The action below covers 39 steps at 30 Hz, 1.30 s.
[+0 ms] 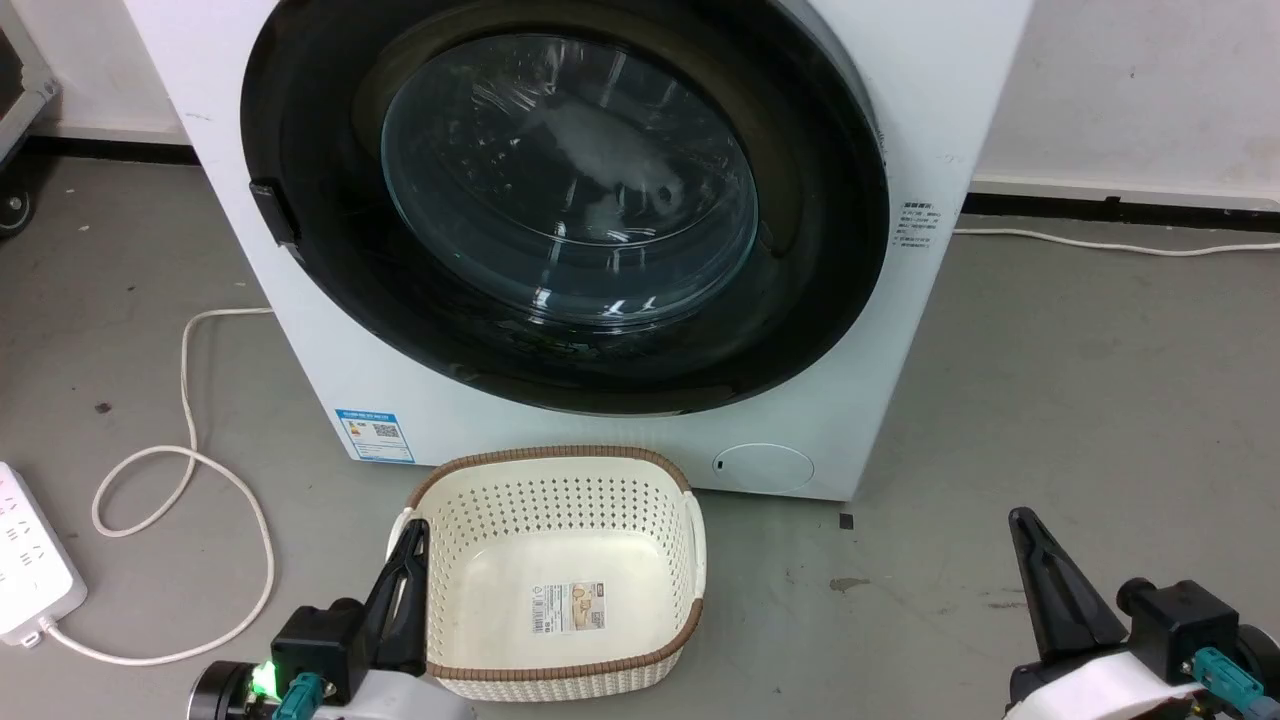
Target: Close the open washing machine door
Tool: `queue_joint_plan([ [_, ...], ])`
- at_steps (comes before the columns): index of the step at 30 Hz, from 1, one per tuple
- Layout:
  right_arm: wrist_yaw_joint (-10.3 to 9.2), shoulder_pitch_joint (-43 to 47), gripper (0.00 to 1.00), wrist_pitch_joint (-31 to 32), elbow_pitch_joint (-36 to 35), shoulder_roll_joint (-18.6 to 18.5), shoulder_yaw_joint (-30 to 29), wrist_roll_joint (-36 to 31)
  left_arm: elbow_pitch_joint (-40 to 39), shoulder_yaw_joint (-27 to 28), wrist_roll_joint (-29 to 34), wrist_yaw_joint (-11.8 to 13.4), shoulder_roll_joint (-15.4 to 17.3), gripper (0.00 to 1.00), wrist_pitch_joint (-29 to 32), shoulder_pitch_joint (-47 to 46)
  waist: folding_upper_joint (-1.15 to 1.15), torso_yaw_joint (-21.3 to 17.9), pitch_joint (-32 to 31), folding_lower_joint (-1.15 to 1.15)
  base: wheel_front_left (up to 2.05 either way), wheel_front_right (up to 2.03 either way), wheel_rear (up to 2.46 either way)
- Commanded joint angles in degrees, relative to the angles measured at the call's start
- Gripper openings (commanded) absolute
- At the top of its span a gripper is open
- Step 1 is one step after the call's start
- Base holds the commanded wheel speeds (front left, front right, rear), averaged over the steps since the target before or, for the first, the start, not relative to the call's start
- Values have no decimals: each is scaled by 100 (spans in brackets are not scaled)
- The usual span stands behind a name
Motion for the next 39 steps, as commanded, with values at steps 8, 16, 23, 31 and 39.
queue_joint_plan([
  [8, -2, -64, 0, 137, -78, 26, 40, -51, -65, 62, 104, 34, -35, 0, 119, -88, 0, -10, -8, 0, 0, 0, 0],
  [16, -2, -78, 0, 251, -125, 31, 74, -81, -98, 109, 157, 50, -46, 0, 237, -108, 0, -21, -18, 0, 0, 0, 0],
  [23, -3, -86, 0, 319, -153, 34, 94, -98, -119, 136, 189, 60, -53, 0, 307, -119, 0, -27, -24, 0, 0, 0, 0],
  [31, -3, -99, 0, 421, -195, 38, 125, -124, -149, 178, 237, 74, -64, 0, 412, -137, 0, -37, -32, 0, 0, 0, 0],
  [39, -3, -109, 0, 500, -227, 42, 149, -145, -173, 210, 274, 86, -72, 0, 494, -151, 0, -45, -39, 0, 0, 0, 0],
])
